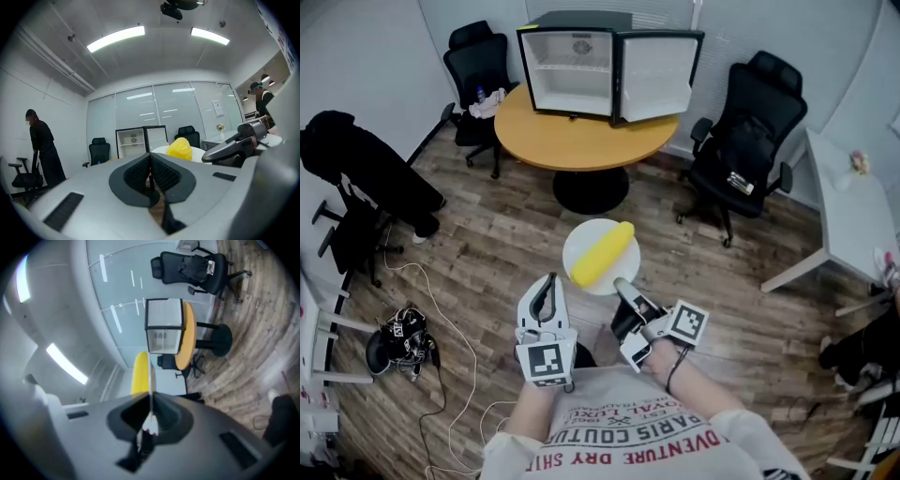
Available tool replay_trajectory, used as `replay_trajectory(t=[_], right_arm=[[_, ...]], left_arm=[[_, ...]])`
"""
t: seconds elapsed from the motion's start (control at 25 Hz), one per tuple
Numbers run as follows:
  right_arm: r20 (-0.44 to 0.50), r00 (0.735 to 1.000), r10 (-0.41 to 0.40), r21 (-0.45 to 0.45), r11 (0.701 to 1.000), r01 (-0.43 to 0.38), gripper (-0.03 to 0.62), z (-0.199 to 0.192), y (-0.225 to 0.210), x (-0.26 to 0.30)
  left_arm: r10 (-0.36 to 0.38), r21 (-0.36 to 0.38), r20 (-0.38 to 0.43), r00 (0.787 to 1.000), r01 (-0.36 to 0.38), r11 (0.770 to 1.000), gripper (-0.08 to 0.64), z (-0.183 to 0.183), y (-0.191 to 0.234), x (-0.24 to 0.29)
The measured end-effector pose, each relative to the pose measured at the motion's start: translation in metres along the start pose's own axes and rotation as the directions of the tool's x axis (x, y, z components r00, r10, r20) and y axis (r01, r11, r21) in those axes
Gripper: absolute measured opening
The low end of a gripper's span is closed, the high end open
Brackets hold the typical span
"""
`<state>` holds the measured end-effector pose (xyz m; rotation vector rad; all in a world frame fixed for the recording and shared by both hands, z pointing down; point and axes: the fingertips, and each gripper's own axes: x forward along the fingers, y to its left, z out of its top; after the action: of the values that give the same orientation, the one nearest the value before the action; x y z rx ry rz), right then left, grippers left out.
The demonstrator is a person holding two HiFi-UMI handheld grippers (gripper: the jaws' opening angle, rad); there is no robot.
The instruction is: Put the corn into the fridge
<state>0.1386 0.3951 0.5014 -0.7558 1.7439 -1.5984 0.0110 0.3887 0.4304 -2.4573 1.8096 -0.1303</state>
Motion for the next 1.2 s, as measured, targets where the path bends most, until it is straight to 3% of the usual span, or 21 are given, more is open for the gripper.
replay_trajectory(t=[0.44, 1.2], right_arm=[[0.022, 0.999, -0.029, 0.007, 1.0, 0.028, 0.038, 0.008, -0.018, 0.036], [0.107, 0.992, -0.069, 0.001, 0.998, 0.069, 0.038, 0.023, -0.022, 0.243]], left_arm=[[-0.038, 0.005, -0.003, 0.999, 0.038, 0.999, 0.032, -0.015, 0.029, 0.033], [-0.147, -0.004, -0.008, 0.989, 0.147, 0.989, 0.032, -0.02, 0.196, 0.165]])
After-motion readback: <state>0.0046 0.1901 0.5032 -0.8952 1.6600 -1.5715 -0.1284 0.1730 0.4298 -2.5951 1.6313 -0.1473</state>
